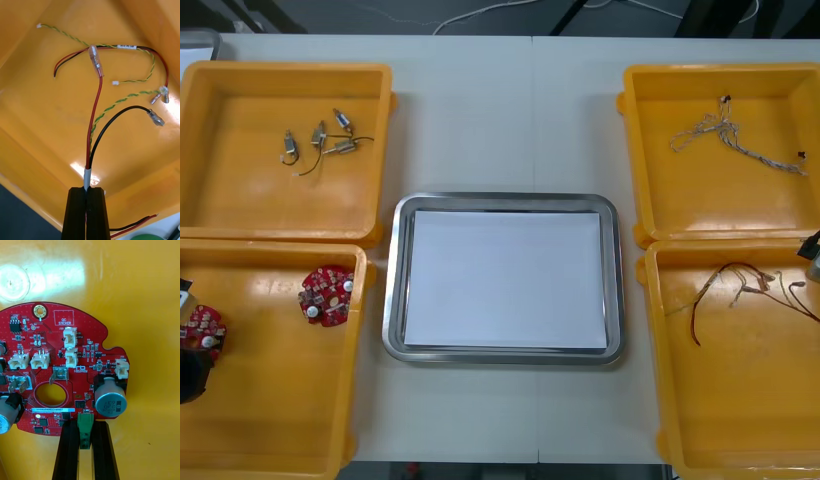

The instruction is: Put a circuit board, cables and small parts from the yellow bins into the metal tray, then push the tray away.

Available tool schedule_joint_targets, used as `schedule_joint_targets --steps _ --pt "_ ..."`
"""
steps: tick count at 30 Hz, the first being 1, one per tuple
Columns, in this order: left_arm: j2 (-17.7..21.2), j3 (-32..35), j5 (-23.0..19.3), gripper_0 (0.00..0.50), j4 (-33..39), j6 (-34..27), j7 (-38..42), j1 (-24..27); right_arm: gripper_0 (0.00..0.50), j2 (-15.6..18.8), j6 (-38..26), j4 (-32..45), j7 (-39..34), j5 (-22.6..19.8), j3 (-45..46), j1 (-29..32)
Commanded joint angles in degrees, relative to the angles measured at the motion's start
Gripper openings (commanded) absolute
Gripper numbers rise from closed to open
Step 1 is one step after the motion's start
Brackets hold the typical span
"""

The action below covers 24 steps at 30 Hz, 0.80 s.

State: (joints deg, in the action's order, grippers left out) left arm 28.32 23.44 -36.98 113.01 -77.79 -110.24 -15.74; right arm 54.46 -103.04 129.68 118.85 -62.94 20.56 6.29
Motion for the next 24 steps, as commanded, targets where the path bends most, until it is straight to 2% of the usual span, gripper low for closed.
schedule_joint_targets --steps 1,6,15,24 --pt "-0.7 2.9 -1.8 0.000 4.1 -2.2 -1.5 1.4 0.000 -0.6 -4.1 3.7 -7.0 -1.0 1.7 -3.6" --pt "-0.8 5.2 -2.7 0.000 8.7 -8.2 -0.1 1.9 0.000 -1.8 -7.0 6.2 -13.7 -1.0 1.7 -6.1" --pt "-0.7 6.2 -2.1 0.000 19.6 -18.5 9.7 3.1 0.000 -4.6 -7.0 7.7 -24.2 -1.3 1.7 -9.2" --pt "-0.1 5.3 -2.0 0.000 25.8 -30.7 19.3 8.1 0.000 -5.3 -7.0 8.0 -29.0 -1.7 1.2 -10.3"
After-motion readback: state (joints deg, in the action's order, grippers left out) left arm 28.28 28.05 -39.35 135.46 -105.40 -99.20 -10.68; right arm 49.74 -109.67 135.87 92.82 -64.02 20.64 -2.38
